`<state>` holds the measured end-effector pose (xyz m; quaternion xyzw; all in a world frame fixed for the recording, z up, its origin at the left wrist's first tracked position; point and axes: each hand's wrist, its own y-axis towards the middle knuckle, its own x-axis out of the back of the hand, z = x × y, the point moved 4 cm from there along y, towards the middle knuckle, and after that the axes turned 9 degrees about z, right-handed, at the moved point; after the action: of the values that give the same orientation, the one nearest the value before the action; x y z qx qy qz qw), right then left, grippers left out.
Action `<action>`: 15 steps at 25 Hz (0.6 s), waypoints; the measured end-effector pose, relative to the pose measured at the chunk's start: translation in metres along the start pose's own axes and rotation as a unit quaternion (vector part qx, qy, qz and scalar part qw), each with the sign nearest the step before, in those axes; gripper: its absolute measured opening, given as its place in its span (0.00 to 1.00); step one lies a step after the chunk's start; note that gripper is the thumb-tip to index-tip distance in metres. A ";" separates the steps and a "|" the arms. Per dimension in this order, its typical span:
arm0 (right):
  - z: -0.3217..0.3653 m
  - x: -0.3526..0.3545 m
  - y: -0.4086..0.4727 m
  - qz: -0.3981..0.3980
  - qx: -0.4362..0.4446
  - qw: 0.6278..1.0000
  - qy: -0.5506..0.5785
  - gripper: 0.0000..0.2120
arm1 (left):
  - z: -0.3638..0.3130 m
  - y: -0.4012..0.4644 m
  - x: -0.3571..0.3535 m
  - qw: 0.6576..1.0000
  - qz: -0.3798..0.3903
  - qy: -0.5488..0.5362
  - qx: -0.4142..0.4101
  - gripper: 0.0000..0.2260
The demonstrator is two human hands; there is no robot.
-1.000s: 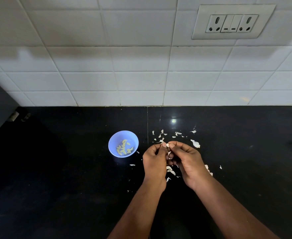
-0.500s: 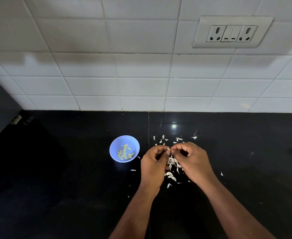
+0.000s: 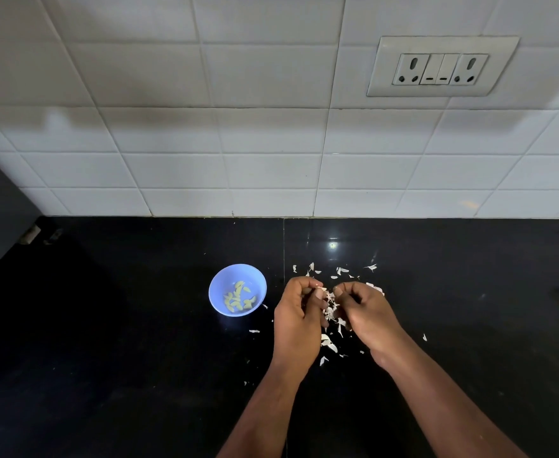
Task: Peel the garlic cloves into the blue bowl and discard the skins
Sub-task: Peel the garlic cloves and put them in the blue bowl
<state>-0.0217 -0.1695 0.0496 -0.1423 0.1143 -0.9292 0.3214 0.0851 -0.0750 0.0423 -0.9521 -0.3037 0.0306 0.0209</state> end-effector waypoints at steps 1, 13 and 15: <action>-0.004 0.003 -0.001 -0.018 -0.006 1.000 0.006 0.07 | -0.001 0.001 0.000 1.000 -0.008 -0.011 -0.002 0.07; -0.001 -0.013 -0.014 0.026 -0.038 0.966 0.253 0.08 | 0.000 0.001 0.000 0.998 -0.052 0.033 -0.030 0.11; -0.001 -0.013 -0.013 0.039 -0.035 0.963 0.266 0.09 | -0.003 0.001 0.003 0.996 -0.048 0.059 -0.049 0.09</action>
<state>-0.0195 -0.1507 0.0500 0.1029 0.2335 -0.9159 0.3099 0.0884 -0.0740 0.0451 -0.9363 -0.3487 -0.0413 -0.0068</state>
